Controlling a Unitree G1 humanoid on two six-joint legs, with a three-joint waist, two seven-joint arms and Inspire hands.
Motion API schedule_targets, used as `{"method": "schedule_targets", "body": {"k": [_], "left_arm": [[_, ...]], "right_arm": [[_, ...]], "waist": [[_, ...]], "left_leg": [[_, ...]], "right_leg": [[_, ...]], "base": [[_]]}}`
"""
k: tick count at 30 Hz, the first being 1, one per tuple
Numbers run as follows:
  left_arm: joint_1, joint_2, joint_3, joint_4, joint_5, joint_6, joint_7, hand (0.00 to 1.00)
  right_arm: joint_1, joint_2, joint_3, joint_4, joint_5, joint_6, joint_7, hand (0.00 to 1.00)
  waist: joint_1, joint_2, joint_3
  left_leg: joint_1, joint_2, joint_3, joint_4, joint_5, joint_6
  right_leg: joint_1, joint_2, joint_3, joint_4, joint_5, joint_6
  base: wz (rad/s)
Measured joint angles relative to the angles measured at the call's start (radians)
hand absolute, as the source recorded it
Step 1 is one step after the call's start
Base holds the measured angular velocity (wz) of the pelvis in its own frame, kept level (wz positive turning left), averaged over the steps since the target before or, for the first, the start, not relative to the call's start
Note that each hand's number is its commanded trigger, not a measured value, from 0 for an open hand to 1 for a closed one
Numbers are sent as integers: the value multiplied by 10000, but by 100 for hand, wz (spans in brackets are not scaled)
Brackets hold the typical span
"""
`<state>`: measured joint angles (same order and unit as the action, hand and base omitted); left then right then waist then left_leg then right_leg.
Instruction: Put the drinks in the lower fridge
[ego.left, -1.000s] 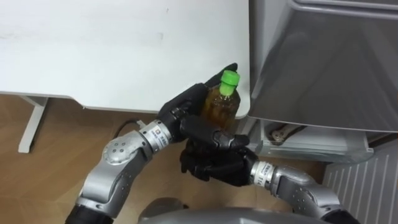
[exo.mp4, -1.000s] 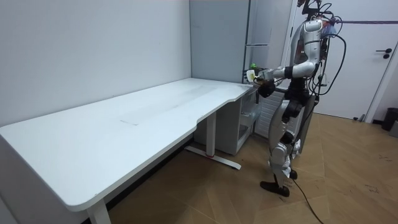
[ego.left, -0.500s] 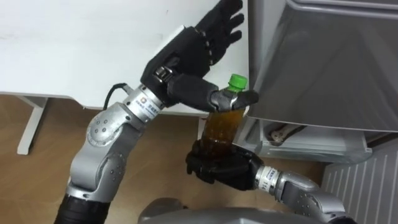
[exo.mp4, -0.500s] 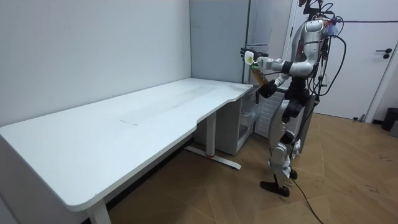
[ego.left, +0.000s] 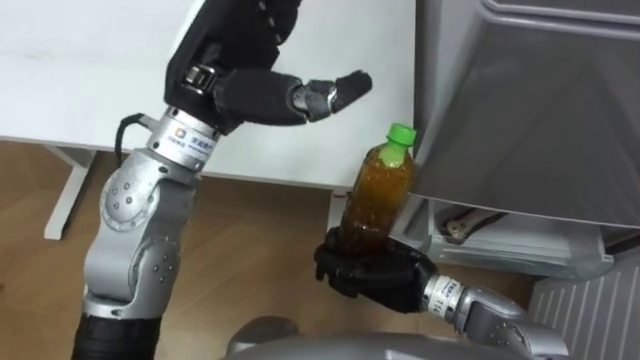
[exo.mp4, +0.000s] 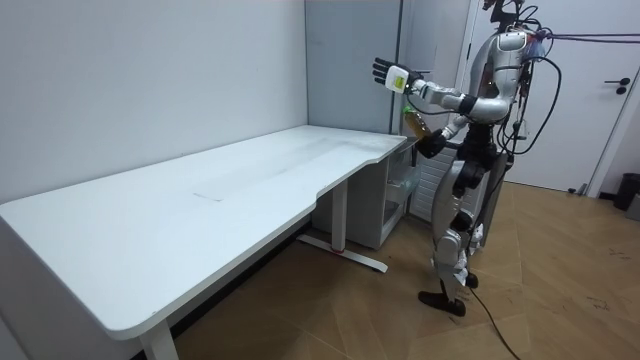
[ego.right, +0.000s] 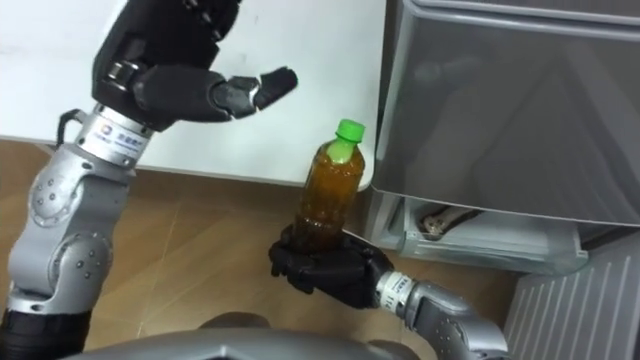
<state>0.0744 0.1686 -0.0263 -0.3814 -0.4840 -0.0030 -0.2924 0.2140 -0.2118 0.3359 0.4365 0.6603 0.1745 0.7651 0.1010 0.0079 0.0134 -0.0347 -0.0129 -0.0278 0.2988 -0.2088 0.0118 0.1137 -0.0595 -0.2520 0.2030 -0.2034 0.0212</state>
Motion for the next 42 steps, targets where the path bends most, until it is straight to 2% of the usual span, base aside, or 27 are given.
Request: {"method": "schedule_targets", "body": {"k": [5, 10, 13, 21, 24, 28, 30, 35, 39, 42], "left_arm": [[0, -2, 861, -302, 877, -391, 756, 0], [31, -42, 1727, -302, 1564, -490, 1524, 0], [475, -16, 2054, -278, 2079, -678, 2049, 0], [674, -60, 3362, 102, 2022, -706, 4057, 0], [728, -141, 3753, 1161, 2021, -870, 4761, 0], [847, -206, 3782, 2053, 1534, -869, 5276, 0], [985, -218, 3783, 2498, 1213, -881, 5488, 0], [1035, -224, 3738, 4649, 585, -866, 6042, 0], [1321, -231, 3565, 5657, 449, -834, 6518, 0], [1447, -230, 3537, 6290, 345, -800, 6556, 0]], "right_arm": [[178, 22, -534, 3, -45, -2, 1, 100], [463, 113, -940, 4, -473, -16, 12, 100], [607, 112, -944, 3, -518, -20, 18, 100], [1073, 238, -1675, 3, -542, -28, -41, 100], [1172, 245, -1902, 2, -627, -28, -137, 100], [1182, 245, -2031, -99, -708, -28, -151, 100], [1182, 247, -2034, -99, -801, -28, -271, 100], [1183, 256, -1881, -151, -860, -28, -787, 100], [1183, 261, -1740, -171, -858, -28, -1124, 100], [1184, 250, -1714, -170, -852, -27, -1208, 100]], "waist": [[149, 31, 19], [414, 31, 13], [466, 17, 14], [727, 72, -9], [845, 142, -34], [1035, 124, -48], [1027, 109, -75], [1060, 149, -76], [1051, 148, -78], [1073, 141, -80]], "left_leg": [[93, -16, 7, 11, 0, 0], [178, -20, 40, -4, 6, 2], [294, -35, -3, -66, 3, 0], [320, -34, -30, -88, 4, -5], [457, -33, 33, -164, 8, -10], [456, -16, 83, -142, 6, -13], [461, -22, 77, -119, 5, -14], [476, -24, 60, -153, 6, -16], [578, -21, 96, -300, 6, -16], [576, -21, 100, -306, 7, -18]], "right_leg": [[141, -6, -28, -34, -12, 19], [163, -8, 17, -61, -16, 21], [322, -8, -9, -147, -17, 22], [336, 6, -4, -189, -16, 21], [445, -1, 13, -210, -23, 30], [427, 22, 22, -343, -33, 4], [434, 18, -5, -352, -34, 5], [458, 18, -13, -351, -33, 5], [474, 16, 28, -340, -33, 5], [477, 12, 17, -352, -34, 5]], "base": [[0], [-1], [2], [1], [-4], [0], [2], [0], [-3], [0]]}}
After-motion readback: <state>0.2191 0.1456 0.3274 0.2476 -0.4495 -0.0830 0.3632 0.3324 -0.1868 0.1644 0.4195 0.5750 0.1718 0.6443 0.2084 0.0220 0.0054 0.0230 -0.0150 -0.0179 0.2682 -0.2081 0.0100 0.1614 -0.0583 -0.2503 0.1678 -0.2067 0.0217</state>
